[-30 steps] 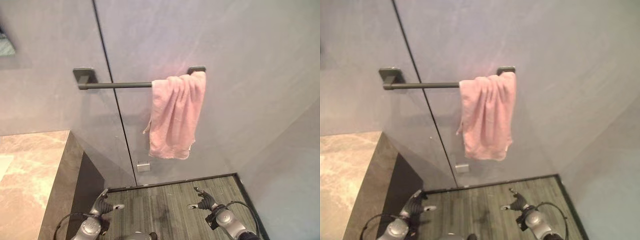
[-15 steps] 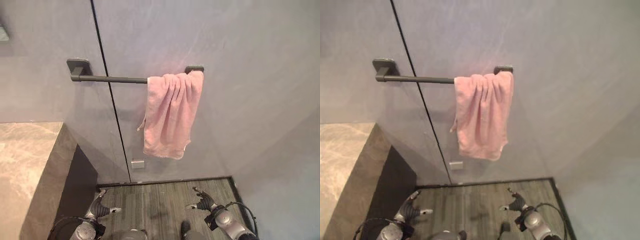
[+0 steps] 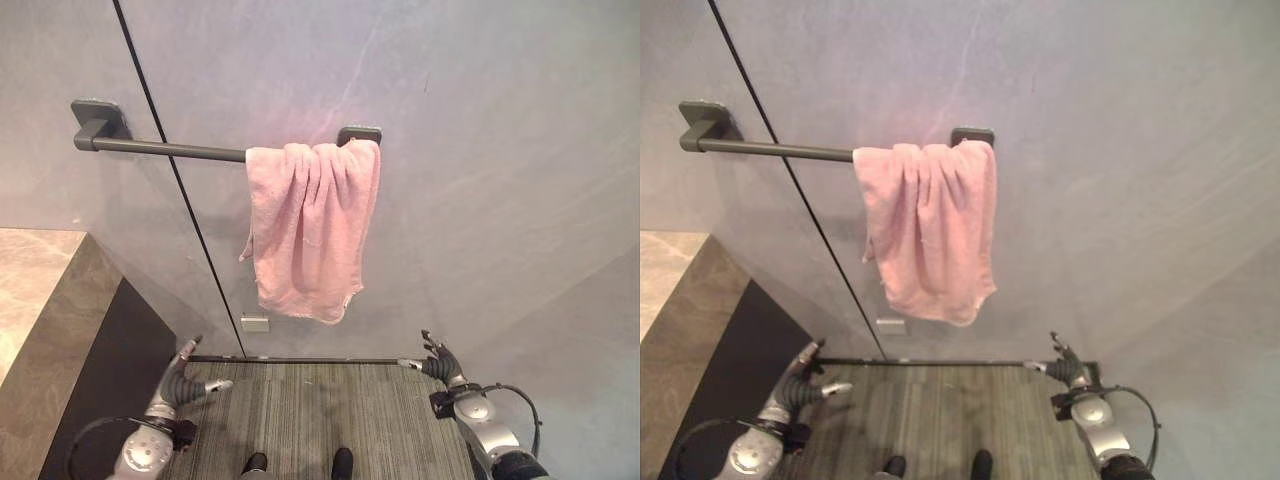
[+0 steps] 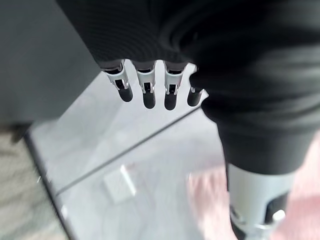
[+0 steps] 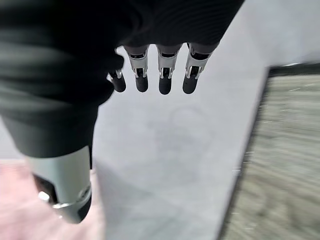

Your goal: Put brush and paste in cup on sink, flatten towel.

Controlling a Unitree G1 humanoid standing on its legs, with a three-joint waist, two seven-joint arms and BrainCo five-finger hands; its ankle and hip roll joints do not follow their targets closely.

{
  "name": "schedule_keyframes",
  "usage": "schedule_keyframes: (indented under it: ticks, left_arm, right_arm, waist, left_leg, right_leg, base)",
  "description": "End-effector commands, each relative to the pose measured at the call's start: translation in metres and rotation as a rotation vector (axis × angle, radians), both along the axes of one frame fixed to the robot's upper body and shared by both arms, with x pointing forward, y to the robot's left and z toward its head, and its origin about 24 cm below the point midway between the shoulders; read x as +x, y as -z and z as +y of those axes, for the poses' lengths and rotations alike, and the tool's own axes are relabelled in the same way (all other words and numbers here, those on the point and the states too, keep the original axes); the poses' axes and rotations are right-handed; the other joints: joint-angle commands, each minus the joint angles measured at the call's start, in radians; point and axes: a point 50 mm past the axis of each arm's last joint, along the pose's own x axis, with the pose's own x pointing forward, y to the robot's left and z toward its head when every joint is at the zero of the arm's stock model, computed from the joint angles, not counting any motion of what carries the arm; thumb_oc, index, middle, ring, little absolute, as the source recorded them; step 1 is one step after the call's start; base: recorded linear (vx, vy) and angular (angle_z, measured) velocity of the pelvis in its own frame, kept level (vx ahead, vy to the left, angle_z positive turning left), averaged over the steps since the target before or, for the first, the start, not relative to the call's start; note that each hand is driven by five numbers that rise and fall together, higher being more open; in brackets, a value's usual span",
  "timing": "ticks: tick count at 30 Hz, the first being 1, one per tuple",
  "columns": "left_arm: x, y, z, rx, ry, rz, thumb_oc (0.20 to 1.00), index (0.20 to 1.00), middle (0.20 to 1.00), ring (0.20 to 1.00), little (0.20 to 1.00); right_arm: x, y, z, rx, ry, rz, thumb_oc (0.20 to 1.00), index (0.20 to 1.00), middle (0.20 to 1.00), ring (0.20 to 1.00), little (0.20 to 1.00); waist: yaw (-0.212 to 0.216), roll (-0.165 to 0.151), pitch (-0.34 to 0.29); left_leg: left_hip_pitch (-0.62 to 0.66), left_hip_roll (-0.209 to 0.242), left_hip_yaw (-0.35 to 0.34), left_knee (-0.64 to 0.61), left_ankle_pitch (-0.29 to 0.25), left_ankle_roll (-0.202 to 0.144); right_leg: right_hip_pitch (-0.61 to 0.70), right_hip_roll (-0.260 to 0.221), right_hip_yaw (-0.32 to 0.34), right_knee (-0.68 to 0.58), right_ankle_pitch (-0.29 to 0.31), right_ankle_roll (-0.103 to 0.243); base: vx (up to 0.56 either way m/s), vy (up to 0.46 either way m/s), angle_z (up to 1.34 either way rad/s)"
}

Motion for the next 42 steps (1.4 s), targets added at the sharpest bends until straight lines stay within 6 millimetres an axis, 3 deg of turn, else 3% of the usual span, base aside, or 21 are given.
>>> schedule_keyframes:
  ticks: [1,7,9,11,17,21,27,42]
  left_arm:
    - [0.019,-0.032,0.011,0.019,-0.002,-0.153,1.0,1.0,1.0,1.0,1.0]
    - [0.037,-0.061,0.021,0.017,-0.019,-0.269,1.0,1.0,1.0,1.0,1.0]
    - [0.049,-0.081,0.022,0.006,0.001,-0.342,1.0,1.0,1.0,1.0,1.0]
    - [0.057,-0.097,0.018,-0.013,0.036,-0.396,1.0,1.0,1.0,1.0,1.0]
    - [0.074,-0.119,0.006,-0.051,0.102,-0.468,1.0,1.0,1.0,1.0,1.0]
    - [0.091,-0.155,-0.01,-0.054,0.191,-0.595,1.0,1.0,1.0,1.0,1.0]
    - [0.103,-0.169,-0.02,-0.082,0.225,-0.643,1.0,1.0,1.0,1.0,1.0]
    - [0.111,-0.167,-0.035,-0.178,0.359,-0.54,1.0,1.0,1.0,1.0,1.0]
  right_arm:
    - [0.036,-0.039,-0.003,0.016,0.004,-0.177,1.0,1.0,1.0,1.0,1.0]
    - [0.073,-0.085,0.02,0.018,-0.11,-0.326,1.0,1.0,1.0,1.0,1.0]
    - [0.089,-0.111,0.034,0.025,-0.168,-0.402,1.0,1.0,1.0,1.0,1.0]
    - [0.098,-0.126,0.044,0.037,-0.198,-0.438,1.0,1.0,1.0,1.0,1.0]
    - [0.114,-0.145,0.068,0.049,-0.259,-0.467,1.0,1.0,1.0,1.0,1.0]
    - [0.118,-0.161,0.087,0.093,-0.314,-0.51,1.0,1.0,1.0,1.0,1.0]
    - [0.118,-0.173,0.097,0.142,-0.343,-0.542,1.0,1.0,1.0,1.0,1.0]
    - [0.114,-0.185,0.106,0.201,-0.393,-0.579,1.0,1.0,1.0,1.0,1.0]
  waist:
    - [0.009,-0.021,-0.043]
    - [0.022,-0.027,-0.041]
    - [0.026,-0.029,-0.039]
    - [0.029,-0.032,-0.04]
    - [0.035,-0.036,-0.038]
    - [0.031,-0.042,-0.036]
    - [0.026,-0.051,-0.037]
    - [0.014,-0.066,-0.043]
  left_leg:
    - [-0.033,-0.042,0.015,-0.043,0.049,0.055]
    - [-0.043,-0.045,0.025,-0.046,0.049,0.061]
    - [-0.045,-0.049,0.032,-0.046,0.047,0.065]
    - [-0.048,-0.053,0.034,-0.046,0.047,0.067]
    - [-0.053,-0.058,0.047,-0.046,0.045,0.071]
    - [-0.047,-0.057,0.055,-0.045,0.039,0.076]
    - [-0.037,-0.052,0.06,-0.045,0.033,0.079]
    - [-0.036,-0.038,0.068,-0.046,0.031,0.076]
  right_leg:
    - [-0.008,-0.105,-0.002,0.024,-0.035,0.1]
    - [-0.019,-0.109,0.014,0.013,-0.019,0.103]
    - [-0.025,-0.112,0.023,0.01,-0.014,0.104]
    - [-0.027,-0.114,0.029,0.008,-0.01,0.105]
    - [-0.039,-0.116,0.045,0.007,-0.005,0.106]
    - [-0.041,-0.111,0.06,0.007,-0.007,0.104]
    - [-0.039,-0.106,0.073,0.007,-0.011,0.102]
    - [-0.043,-0.097,0.08,0.007,-0.014,0.104]
  base:
    - [0.0,0.0,0.0]
    - [0.0,0.021,-0.05]
    - [0.01,0.045,-0.06]
    - [0.0,0.037,-0.1]
    - [0.0,0.02,-0.13]
    - [0.03,0.006,-0.04]
    - [0.03,0.004,-0.1]
    - [0.0,0.0,0.0]
